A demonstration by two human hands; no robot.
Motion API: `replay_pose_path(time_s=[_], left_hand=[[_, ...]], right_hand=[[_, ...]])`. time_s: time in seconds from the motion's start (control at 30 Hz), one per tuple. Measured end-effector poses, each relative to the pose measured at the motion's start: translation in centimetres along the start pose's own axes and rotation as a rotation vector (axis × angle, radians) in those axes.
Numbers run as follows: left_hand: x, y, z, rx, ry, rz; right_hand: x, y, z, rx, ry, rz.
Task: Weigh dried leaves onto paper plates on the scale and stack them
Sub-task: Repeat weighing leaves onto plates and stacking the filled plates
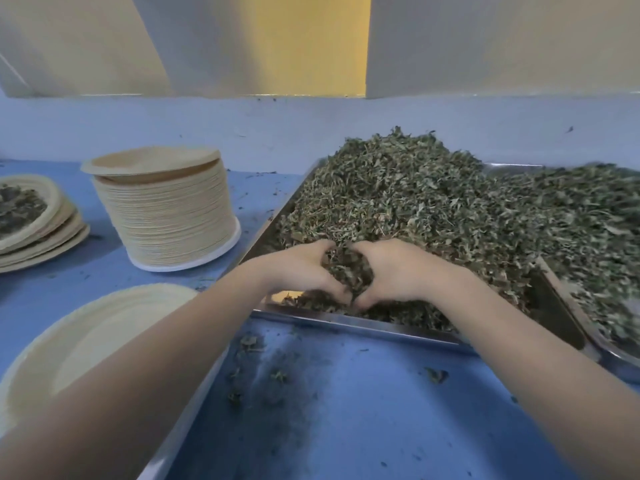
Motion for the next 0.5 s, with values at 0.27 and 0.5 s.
replay_pose_path(time_s=[0.27,0.5], left_hand=[[-0.9,0.7,-0.9,0.178,0.126,-0.148],[0.6,-0.9,-0.1,0.051,0.069,-0.076]], right_hand=[[1.9,-0.4,-0.2,-0.094,-0.037,-0.208],[2.1,-1.6,-2.1,0.036,0.104,-0.111]])
Point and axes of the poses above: each hand's wrist, its own x-axis towards the middle knuckle, its own y-axis out of the back of the hand, z = x × y, the point moved 6 cm from there along x, towards the middle knuckle, and after that the axes turned 7 degrees about -x, right-handed, at the moved point
